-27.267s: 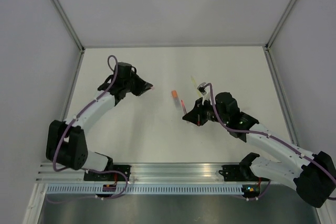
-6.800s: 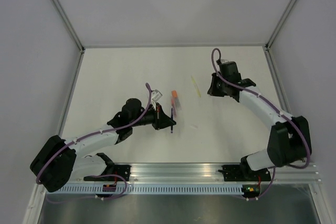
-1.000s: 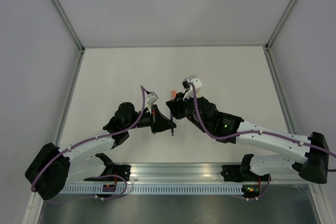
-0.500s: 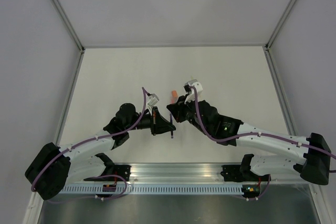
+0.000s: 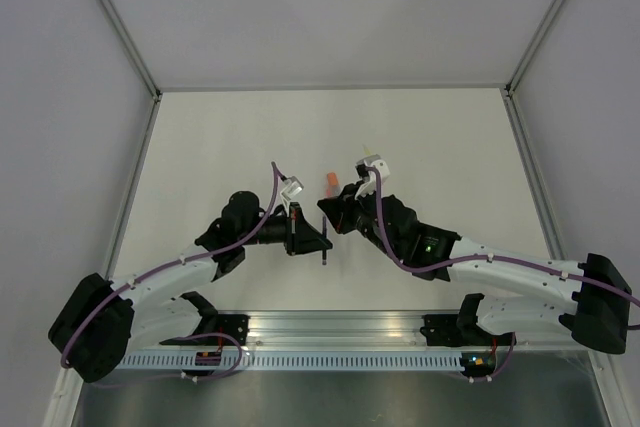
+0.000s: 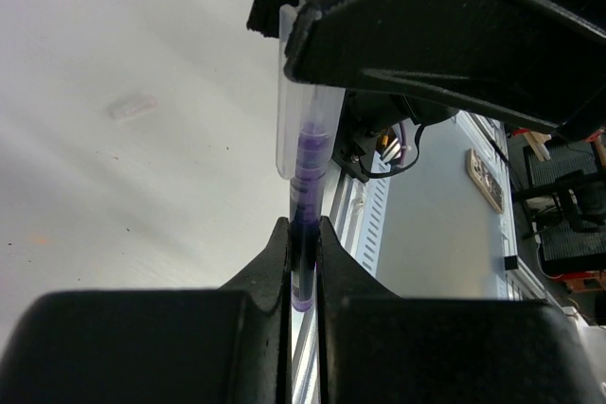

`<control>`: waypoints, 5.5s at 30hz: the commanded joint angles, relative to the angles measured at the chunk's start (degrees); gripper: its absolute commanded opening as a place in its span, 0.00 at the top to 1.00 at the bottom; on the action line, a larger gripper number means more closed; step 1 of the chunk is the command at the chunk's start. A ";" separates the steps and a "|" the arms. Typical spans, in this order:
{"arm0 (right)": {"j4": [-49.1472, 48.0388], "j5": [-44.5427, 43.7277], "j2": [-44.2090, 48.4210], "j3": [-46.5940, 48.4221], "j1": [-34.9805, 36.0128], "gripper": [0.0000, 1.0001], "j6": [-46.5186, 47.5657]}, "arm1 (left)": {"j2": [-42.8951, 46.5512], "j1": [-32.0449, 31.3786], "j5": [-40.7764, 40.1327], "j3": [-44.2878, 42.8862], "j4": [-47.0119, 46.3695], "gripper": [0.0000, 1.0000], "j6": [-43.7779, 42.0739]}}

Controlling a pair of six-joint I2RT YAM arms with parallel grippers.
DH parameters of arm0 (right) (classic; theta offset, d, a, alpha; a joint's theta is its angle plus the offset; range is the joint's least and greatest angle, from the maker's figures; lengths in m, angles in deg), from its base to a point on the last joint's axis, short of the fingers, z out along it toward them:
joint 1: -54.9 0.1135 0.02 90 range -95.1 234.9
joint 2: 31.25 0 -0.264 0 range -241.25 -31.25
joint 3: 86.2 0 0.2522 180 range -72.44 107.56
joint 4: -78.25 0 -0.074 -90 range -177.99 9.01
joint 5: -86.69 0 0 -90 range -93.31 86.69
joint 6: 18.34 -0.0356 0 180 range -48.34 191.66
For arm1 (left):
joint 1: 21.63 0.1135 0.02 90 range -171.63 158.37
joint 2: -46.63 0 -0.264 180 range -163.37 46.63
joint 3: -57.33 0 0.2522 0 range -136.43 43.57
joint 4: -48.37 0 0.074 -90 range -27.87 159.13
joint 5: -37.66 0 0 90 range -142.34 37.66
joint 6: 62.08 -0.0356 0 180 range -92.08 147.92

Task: Insert the pens into the pen caps

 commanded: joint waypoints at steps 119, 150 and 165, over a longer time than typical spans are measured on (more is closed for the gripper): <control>-1.51 12.13 -3.79 3.52 4.72 1.00 5.17 | 19.04 9.96 -2.93 -5.54 4.51 0.57 8.26; 0.25 13.45 -7.48 8.88 4.63 1.00 6.31 | 19.57 9.96 -0.74 -5.98 5.13 0.62 8.00; 1.04 16.61 -3.35 4.84 4.63 1.00 5.60 | 17.72 10.05 -9.00 -14.33 15.85 0.26 6.23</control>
